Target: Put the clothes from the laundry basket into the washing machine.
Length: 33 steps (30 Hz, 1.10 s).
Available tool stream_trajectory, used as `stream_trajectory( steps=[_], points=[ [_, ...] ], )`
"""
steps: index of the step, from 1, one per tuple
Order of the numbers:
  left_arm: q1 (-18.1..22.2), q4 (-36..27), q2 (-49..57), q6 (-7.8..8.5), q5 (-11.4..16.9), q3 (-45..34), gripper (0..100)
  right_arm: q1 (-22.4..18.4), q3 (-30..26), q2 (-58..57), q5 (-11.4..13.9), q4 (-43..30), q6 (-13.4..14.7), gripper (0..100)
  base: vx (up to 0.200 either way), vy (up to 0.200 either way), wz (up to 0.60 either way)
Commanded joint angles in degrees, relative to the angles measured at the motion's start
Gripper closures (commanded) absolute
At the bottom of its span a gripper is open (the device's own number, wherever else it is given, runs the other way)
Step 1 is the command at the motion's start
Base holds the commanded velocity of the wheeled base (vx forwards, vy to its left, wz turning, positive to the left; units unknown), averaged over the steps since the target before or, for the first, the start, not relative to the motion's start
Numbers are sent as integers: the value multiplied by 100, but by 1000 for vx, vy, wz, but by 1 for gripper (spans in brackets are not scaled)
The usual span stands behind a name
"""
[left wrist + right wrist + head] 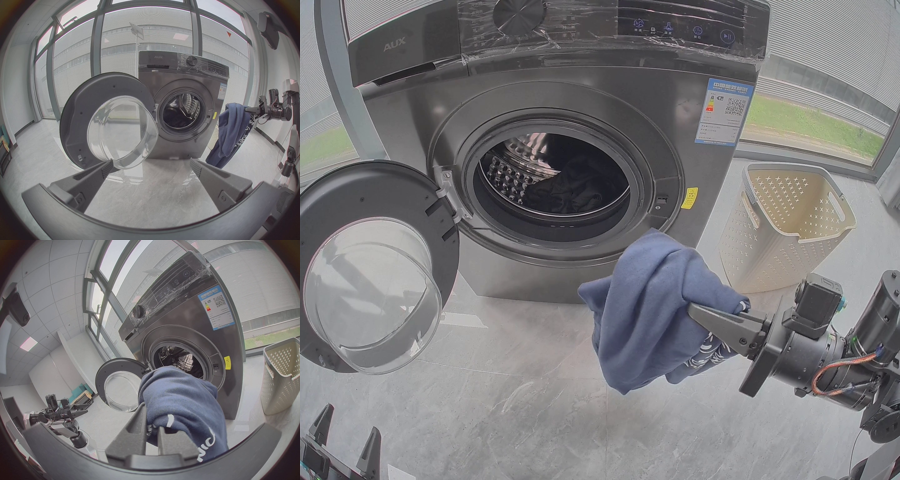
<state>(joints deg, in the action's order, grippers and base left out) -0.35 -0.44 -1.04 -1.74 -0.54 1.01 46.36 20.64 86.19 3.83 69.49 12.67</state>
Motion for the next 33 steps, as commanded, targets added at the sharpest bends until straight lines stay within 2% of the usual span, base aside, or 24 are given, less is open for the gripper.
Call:
stream_trajectory(
  steps=[1, 10, 13, 17, 20, 24, 28, 29, 30, 31, 33],
  points=[
    [0, 0, 77, -1, 1, -84, 0, -4, 2, 82, -5, 12, 34, 100, 0, 200, 0],
    [0, 9, 77, 7, -8, -84, 0, -110, 10, 241, -31, 153, 34, 100, 0, 200, 0],
    [0, 18, 77, 34, -17, -84, 0, -110, 46, 267, -40, 267, 17, 100, 0, 0, 0],
    [9, 18, 86, 157, -34, -92, 0, -83, 177, 337, -154, 302, 25, 100, 0, 0, 0],
    [0, 18, 77, 192, -17, -92, 0, -22, 432, 610, -339, 302, 43, 100, 0, 0, 0],
    [0, 0, 25, 174, 71, -84, 0, 128, 880, 1032, -409, 390, 87, 100, 0, 0, 0],
    [18, 53, 104, 306, 115, -92, 0, 128, 1285, 1383, -523, 645, 228, 100, 0, 0, 0],
    [18, 360, 95, 174, 273, 127, 0, 154, 1513, 1577, -655, 751, 289, 100, 0, 0, 0],
    [18, 571, 33, 16, 546, 461, 0, 163, 1619, 1691, -690, 786, 324, 100, 0, 0, 0],
    [9, 659, -19, -45, 713, 655, 0, 163, 1680, 1744, -690, 812, 342, 100, 0, 0, 0],
    [0, 624, -345, -107, 1275, 962, 0, 163, 1786, 1849, -682, 900, 386, 100, 0, 0, 0]
  ],
)
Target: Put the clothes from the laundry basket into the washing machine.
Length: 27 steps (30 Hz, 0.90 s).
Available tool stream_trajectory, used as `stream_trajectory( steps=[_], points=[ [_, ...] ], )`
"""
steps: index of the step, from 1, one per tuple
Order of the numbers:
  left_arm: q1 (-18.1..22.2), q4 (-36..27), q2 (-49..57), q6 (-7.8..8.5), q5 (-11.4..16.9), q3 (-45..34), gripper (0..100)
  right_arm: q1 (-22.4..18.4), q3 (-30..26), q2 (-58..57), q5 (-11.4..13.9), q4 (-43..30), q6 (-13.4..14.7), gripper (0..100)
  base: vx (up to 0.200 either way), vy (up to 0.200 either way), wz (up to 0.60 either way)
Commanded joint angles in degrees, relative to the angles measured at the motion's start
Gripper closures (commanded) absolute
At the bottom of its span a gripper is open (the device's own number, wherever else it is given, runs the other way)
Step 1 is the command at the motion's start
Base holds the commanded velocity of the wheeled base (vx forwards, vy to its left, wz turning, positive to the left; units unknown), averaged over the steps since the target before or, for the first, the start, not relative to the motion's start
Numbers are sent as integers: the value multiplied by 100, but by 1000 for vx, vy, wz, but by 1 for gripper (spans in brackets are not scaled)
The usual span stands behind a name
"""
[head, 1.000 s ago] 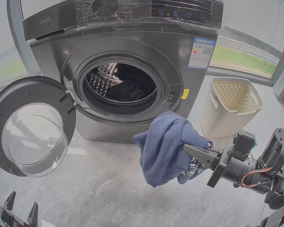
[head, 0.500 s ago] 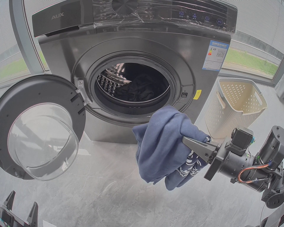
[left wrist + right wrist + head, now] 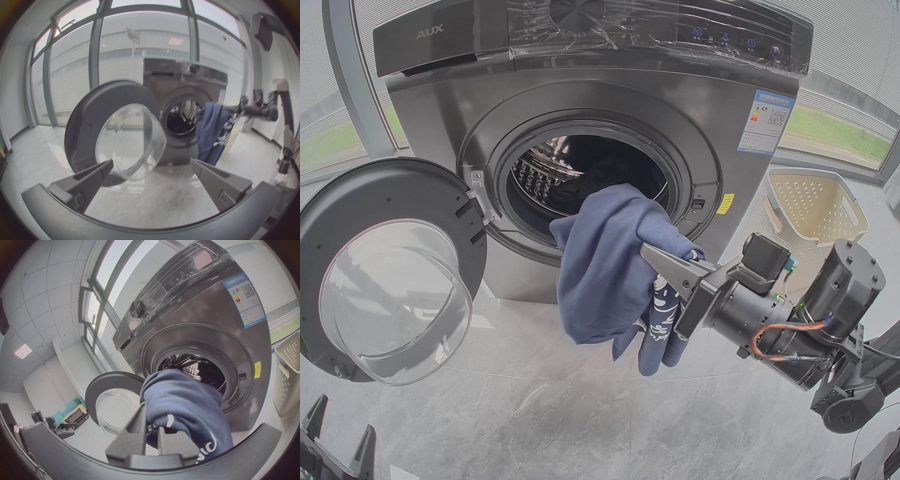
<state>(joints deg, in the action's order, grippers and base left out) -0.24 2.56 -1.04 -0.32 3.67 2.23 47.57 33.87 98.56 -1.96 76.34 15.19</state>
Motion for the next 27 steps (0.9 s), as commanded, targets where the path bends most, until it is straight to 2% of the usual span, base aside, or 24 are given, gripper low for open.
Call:
stream_trajectory(
  steps=[1, 4, 6, 7, 8, 9, 10, 12, 13, 15, 19, 27],
  points=[
    [-28, 306, -529, -250, 1145, 867, 0, 42, 516, 629, -85, 250, 151, 100, 0, 0, 0],
    [-37, 342, -1514, -311, 2182, 840, 0, 42, 753, 726, -50, 259, 160, 100, 0, 0, 0],
    [-20, 368, -1830, -293, 2384, 814, 0, 42, 797, 744, -50, 259, 169, 100, 0, 0, 0],
    [-64, 473, -2436, -241, 2727, 814, 0, 33, 885, 770, -23, 259, 204, 100, 0, 0, 0],
    [-72, 491, -2480, -241, 2744, 814, 0, 33, 894, 770, -23, 259, 204, 100, 0, 0, 0],
    [-187, 728, -3016, -206, 2938, 823, 0, 33, 964, 858, 3, 259, 221, 100, 0, 0, 0],
    [-274, 939, -3324, -197, 3017, 840, 0, 33, 1017, 911, 12, 268, 221, 100, 0, 0, 0],
    [-433, 1256, -3728, -179, 3043, 840, 0, 24, 1087, 972, 20, 294, 221, 100, 0, 0, 0],
    [-644, 1695, -4203, -197, 3034, 840, 0, 24, 1140, 1025, 12, 320, 221, 100, 0, 0, 0],
    [-881, 2170, -4792, -206, 3017, 840, 0, 24, 1219, 1051, 3, 382, 221, 100, 0, 0, 0],
    [-1171, 2829, -5767, -170, 3008, 840, 0, 24, 1263, 1042, -6, 399, 221, 100, 0, 0, 0],
    [-1443, 3550, -7437, -153, 3017, 1210, 0, -28, 1245, 1007, -6, 399, 221, 100, 0, 0, 0]
  ],
)
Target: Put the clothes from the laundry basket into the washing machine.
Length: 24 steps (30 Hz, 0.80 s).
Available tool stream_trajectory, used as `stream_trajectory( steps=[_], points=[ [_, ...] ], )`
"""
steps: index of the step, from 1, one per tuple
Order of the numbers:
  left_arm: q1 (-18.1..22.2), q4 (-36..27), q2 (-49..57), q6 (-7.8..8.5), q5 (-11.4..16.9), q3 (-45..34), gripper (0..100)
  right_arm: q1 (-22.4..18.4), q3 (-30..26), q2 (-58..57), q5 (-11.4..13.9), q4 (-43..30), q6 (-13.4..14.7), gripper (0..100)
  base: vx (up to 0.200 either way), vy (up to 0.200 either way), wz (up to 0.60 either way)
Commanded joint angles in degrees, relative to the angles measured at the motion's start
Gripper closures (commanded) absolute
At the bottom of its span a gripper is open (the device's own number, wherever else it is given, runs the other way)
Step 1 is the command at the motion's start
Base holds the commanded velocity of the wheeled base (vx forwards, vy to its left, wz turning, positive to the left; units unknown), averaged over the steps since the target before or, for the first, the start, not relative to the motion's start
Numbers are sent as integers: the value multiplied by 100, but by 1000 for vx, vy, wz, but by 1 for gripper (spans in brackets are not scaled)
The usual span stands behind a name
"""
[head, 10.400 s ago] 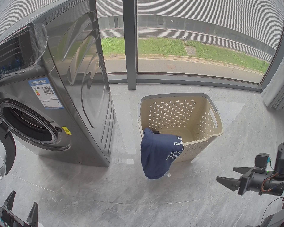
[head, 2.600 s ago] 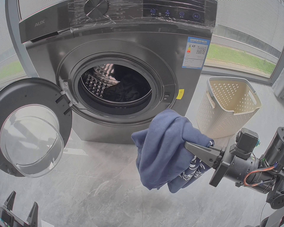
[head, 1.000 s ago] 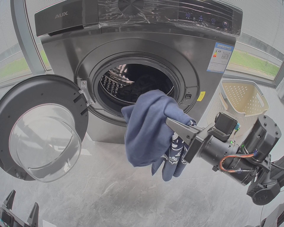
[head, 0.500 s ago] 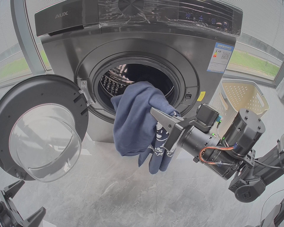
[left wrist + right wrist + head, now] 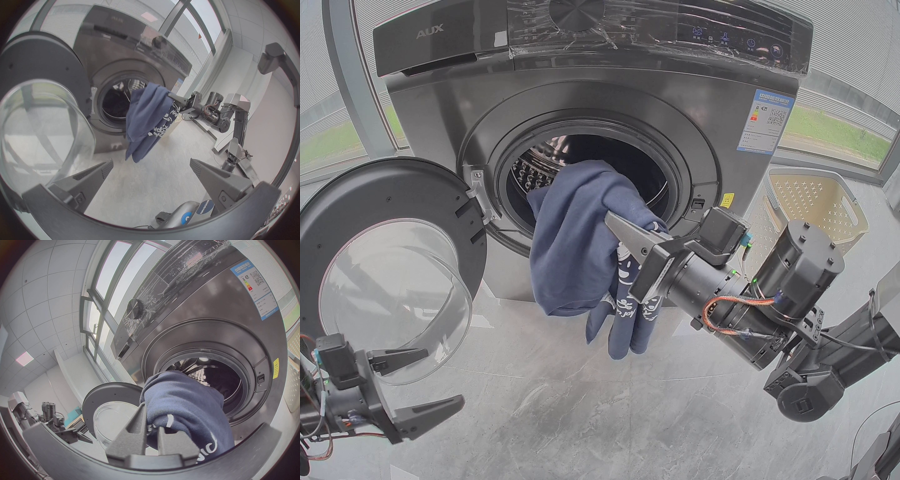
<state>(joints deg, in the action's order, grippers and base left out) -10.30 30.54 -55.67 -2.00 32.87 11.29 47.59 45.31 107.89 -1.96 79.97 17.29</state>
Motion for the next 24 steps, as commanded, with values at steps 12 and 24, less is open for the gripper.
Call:
stream_trajectory(
  steps=[12, 24],
  points=[
    [-903, 1394, -3538, -108, 97, 972, 0, 22, 162, 31, -6, -17, 3, 100, 0, 0, 0],
    [-947, 1394, -4215, -240, 115, 1622, 0, 48, 153, 22, -15, 27, -24, 100, 0, 0, 0]
  ],
)
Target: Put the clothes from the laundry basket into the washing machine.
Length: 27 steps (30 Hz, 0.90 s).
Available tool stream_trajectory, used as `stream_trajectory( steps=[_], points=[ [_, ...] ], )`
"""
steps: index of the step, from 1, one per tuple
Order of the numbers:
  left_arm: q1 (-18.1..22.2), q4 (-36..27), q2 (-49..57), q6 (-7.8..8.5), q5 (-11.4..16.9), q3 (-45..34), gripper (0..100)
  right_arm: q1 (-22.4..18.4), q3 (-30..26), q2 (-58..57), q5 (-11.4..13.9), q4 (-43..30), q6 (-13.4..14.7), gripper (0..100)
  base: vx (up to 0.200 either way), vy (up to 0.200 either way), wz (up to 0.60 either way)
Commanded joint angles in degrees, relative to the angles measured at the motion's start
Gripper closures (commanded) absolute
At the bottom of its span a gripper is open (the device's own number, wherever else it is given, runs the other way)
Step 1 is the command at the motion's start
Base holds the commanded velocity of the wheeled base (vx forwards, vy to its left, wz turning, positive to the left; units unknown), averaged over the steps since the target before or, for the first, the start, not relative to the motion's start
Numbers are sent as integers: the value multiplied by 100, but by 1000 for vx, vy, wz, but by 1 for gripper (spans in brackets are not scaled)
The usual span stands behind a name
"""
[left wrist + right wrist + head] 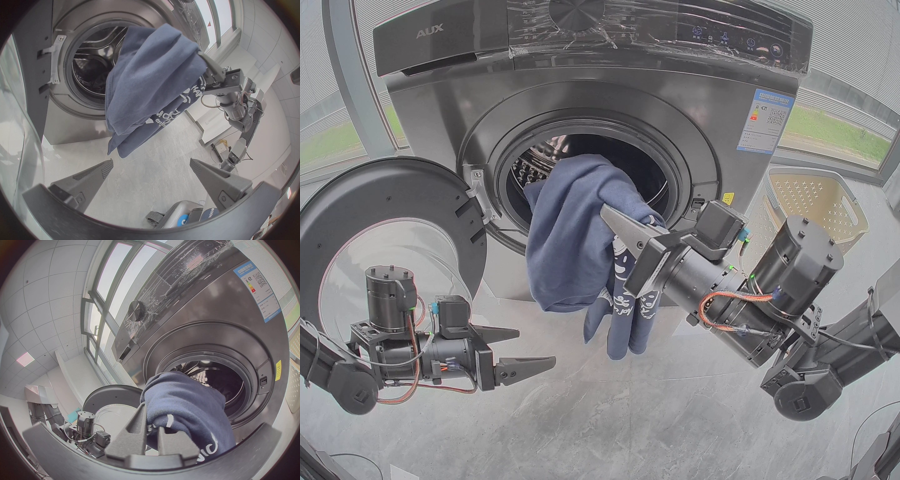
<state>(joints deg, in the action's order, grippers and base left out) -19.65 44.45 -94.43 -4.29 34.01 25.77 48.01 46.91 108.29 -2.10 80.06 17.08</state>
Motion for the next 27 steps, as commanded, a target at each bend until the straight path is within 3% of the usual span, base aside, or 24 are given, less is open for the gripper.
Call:
stream_trajectory(
  steps=[1, 7, 12, 18, 27],
  points=[
    [-12, 3, -392, -19, 0, 227, 0, 7, -6, -18, -1, 19, -3, 100, 0, 0, 0],
    [-12, 20, -656, -19, 0, 534, 0, 16, -15, -18, -1, 28, -12, 100, 0, 0, 0],
    [-74, 257, -972, -160, -17, 807, 0, 68, -42, -10, -19, 36, -20, 100, 0, 0, 0],
    [-135, 732, -1350, -195, -123, 921, 0, 104, -42, -18, -36, 36, -29, 100, 0, 0, 0],
    [-294, 873, -1350, -353, -202, 1097, 0, 104, -50, -10, -45, 45, -29, 100, 0, 0, 0]
  ],
)
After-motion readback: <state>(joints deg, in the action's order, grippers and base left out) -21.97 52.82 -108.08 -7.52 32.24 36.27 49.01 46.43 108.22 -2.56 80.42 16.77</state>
